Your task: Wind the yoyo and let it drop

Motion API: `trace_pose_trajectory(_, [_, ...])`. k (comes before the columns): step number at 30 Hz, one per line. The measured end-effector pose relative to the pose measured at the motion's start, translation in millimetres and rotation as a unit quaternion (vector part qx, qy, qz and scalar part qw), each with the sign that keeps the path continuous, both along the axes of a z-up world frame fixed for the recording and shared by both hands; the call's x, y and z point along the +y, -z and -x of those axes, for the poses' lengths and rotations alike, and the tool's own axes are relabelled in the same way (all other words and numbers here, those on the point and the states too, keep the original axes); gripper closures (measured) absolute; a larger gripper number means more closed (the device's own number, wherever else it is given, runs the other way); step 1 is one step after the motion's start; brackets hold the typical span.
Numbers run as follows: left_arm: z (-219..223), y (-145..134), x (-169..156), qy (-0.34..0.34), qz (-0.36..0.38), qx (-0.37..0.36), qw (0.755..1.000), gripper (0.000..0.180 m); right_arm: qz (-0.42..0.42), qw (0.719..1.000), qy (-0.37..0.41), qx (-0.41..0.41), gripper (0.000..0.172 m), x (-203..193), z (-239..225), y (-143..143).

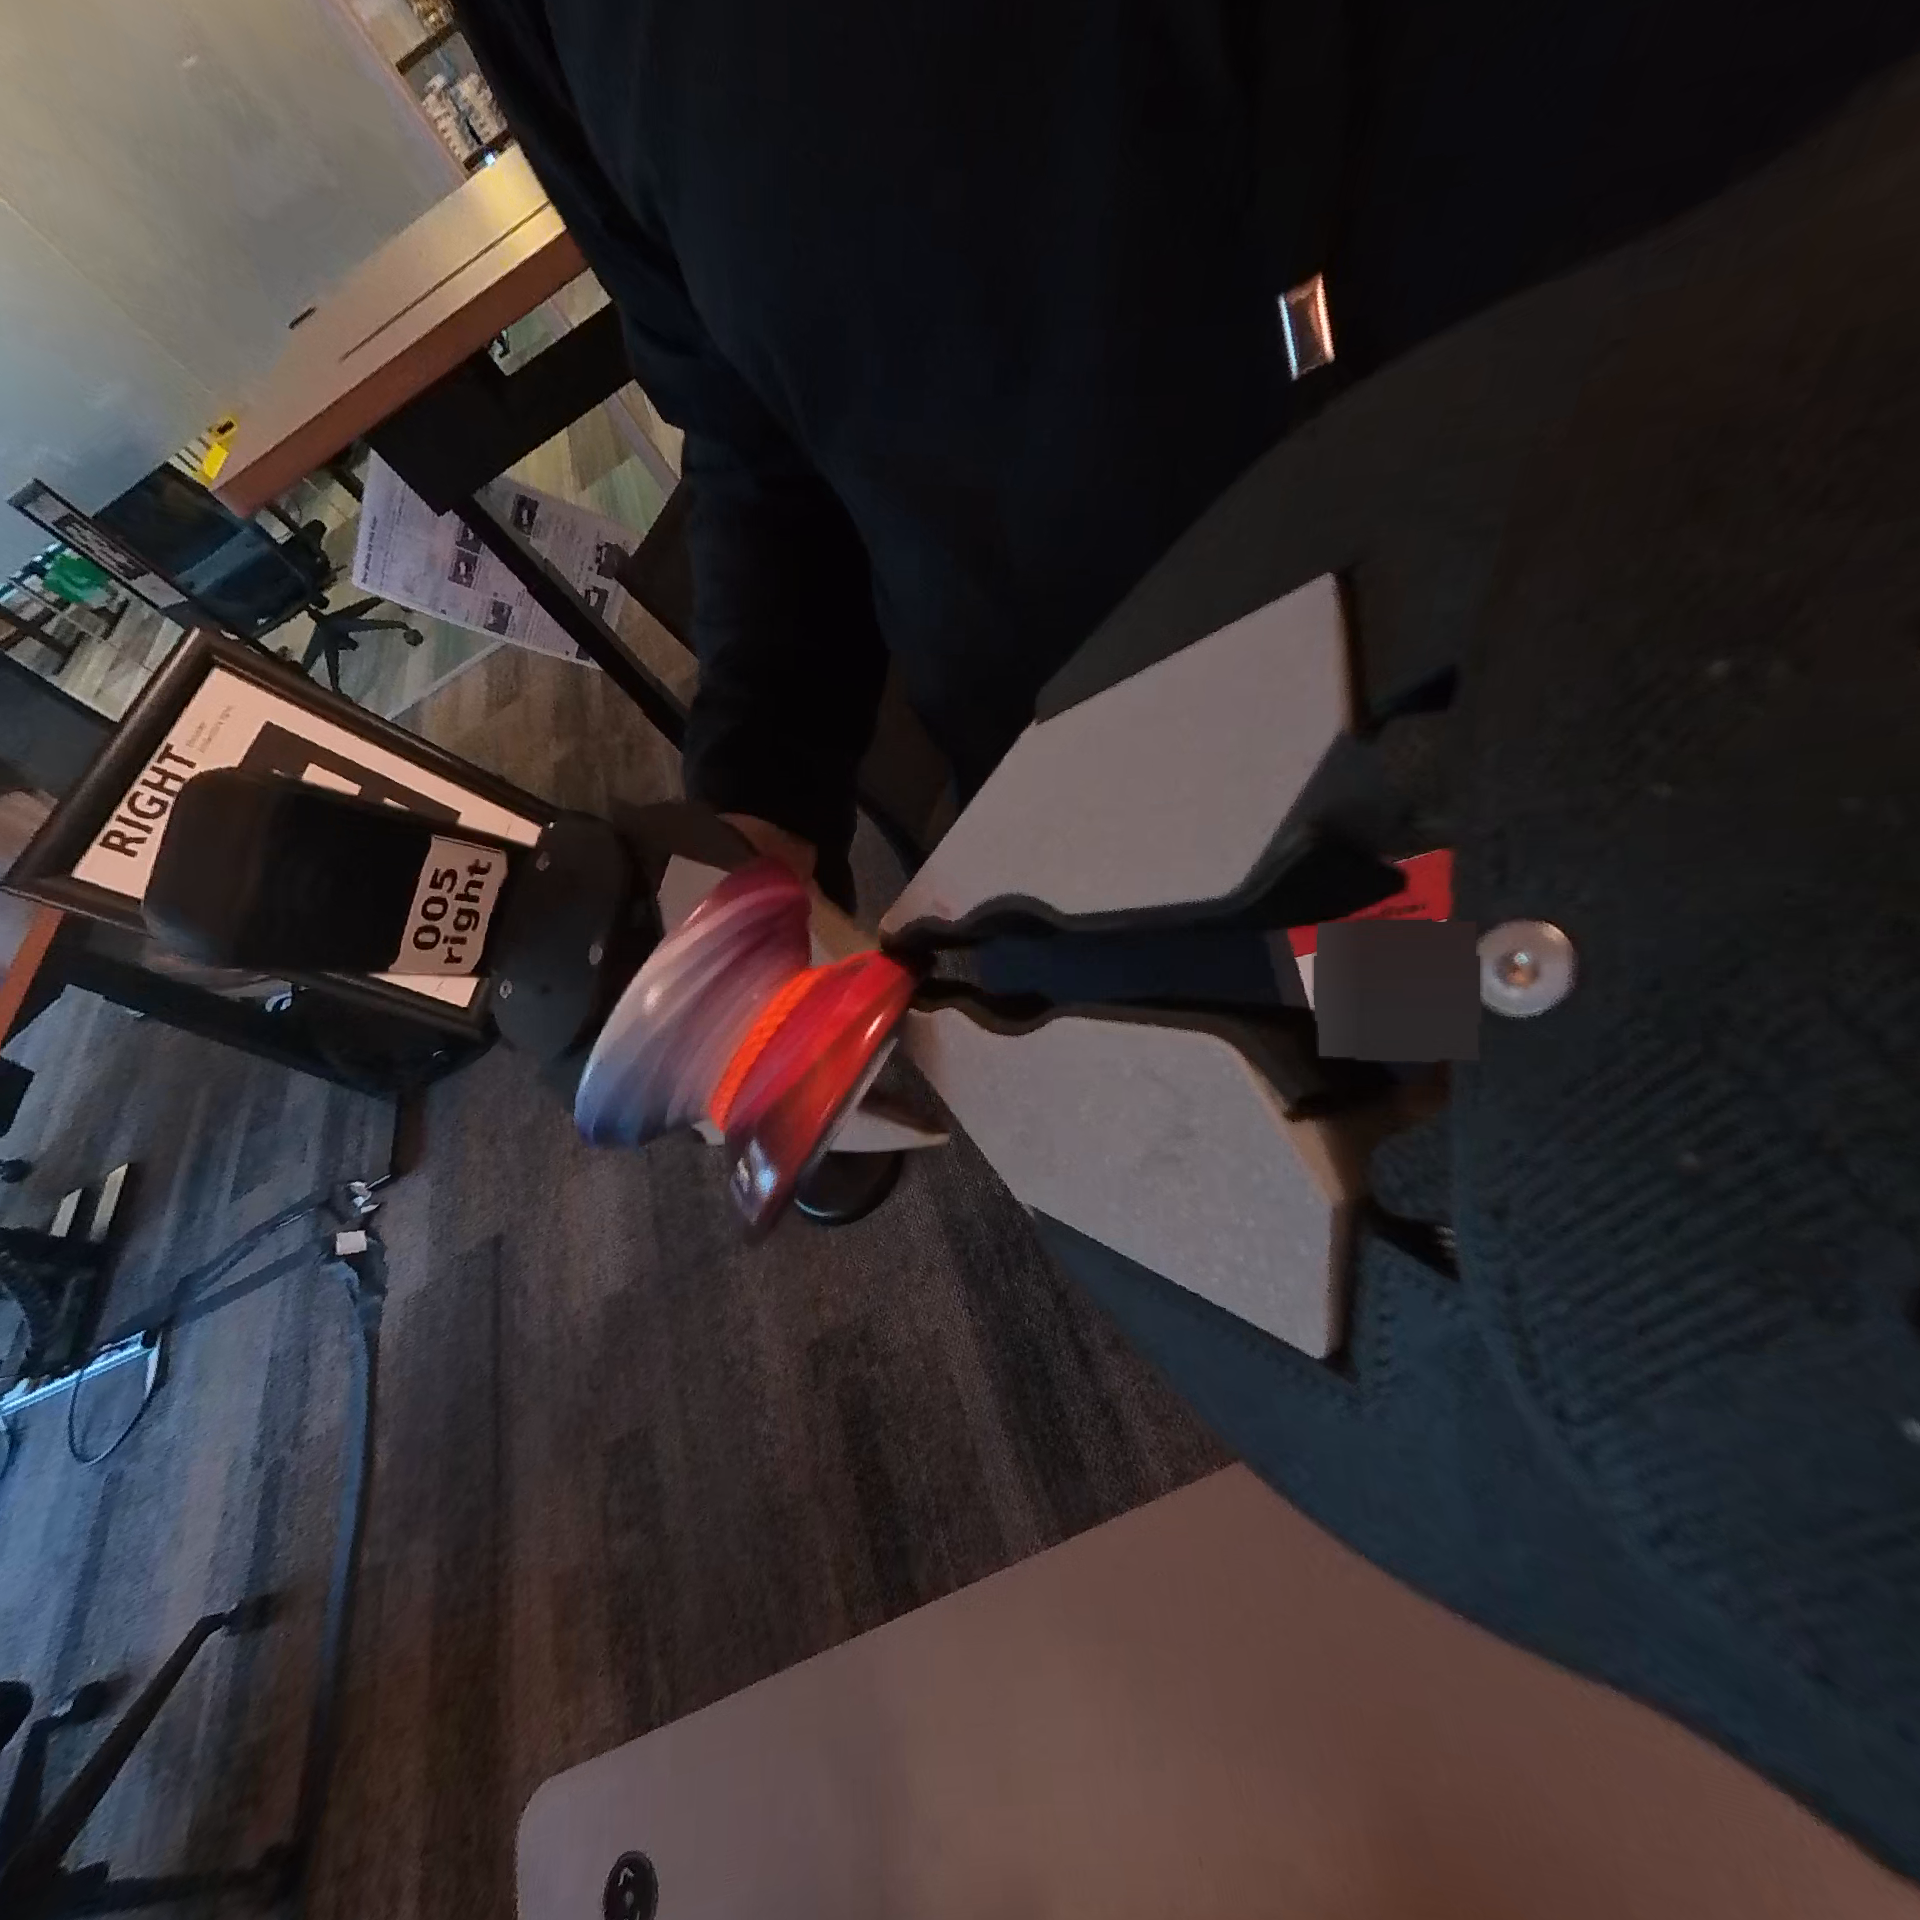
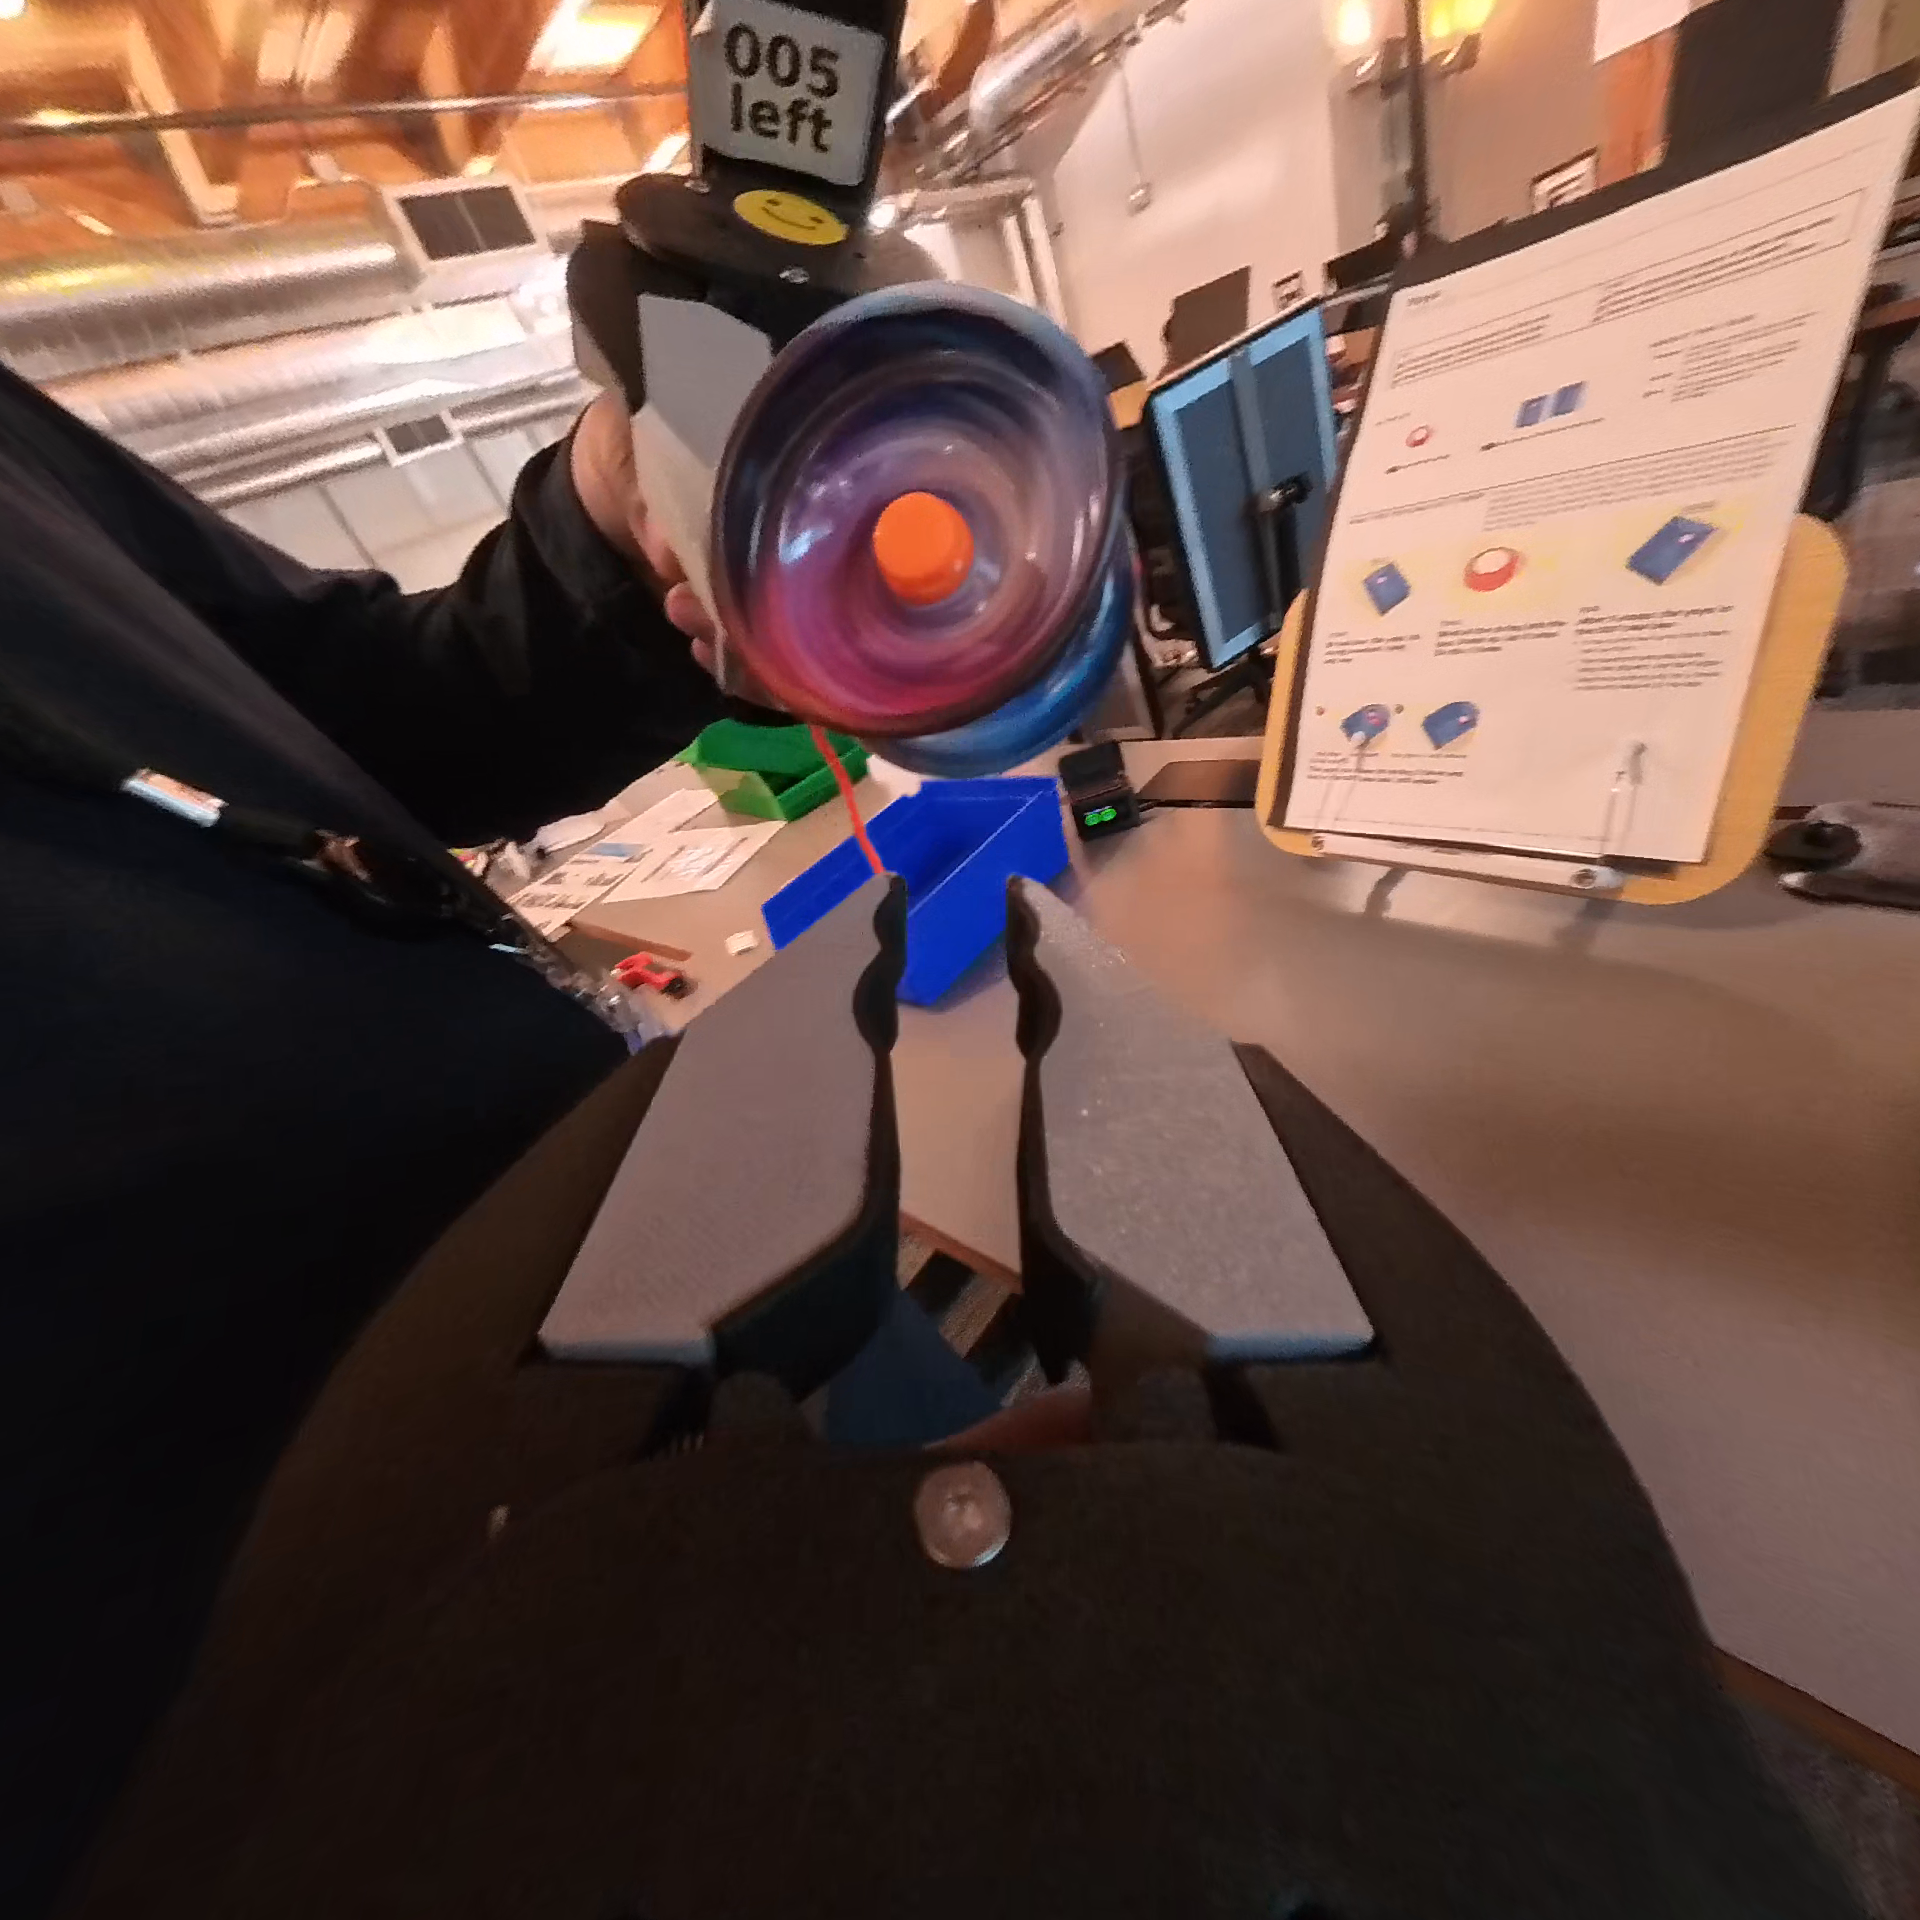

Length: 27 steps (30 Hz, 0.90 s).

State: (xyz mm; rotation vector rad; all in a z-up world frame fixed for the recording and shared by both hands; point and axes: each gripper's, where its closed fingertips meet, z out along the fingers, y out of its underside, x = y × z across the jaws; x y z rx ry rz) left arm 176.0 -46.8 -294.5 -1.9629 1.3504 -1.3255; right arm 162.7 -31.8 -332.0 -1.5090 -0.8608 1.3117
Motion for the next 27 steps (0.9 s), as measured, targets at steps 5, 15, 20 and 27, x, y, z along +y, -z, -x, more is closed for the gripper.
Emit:
trace_pose_trajectory(5, [-0.8,-1.7,0.4,-0.001,0.003,0.002,1.000,0.178,-0.044,0.998,0.049,-0.008,0.157,10.2,-2.1,-7.6])
trace_pose_trajectory(15, [-0.5,-4.3,5.3,-0.010,-0.003,0.011,1.000,0.178,-0.096,0.993,0.052,-0.035,0.162,8.7,1.0,-9.7])
trace_pose_trajectory(20, [2.3,2.4,14.9,-0.031,-0.006,0.021,0.999,0.178,-0.105,0.994,0.034,-0.028,0.161,-1.8,4.9,-12.7])
trace_pose_trajectory(27, [0.0,2.0,15.4,-0.036,0.015,0.014,0.999,0.178,-0.178,0.972,0.141,-0.055,0.150,11.0,-2.2,-17.6])
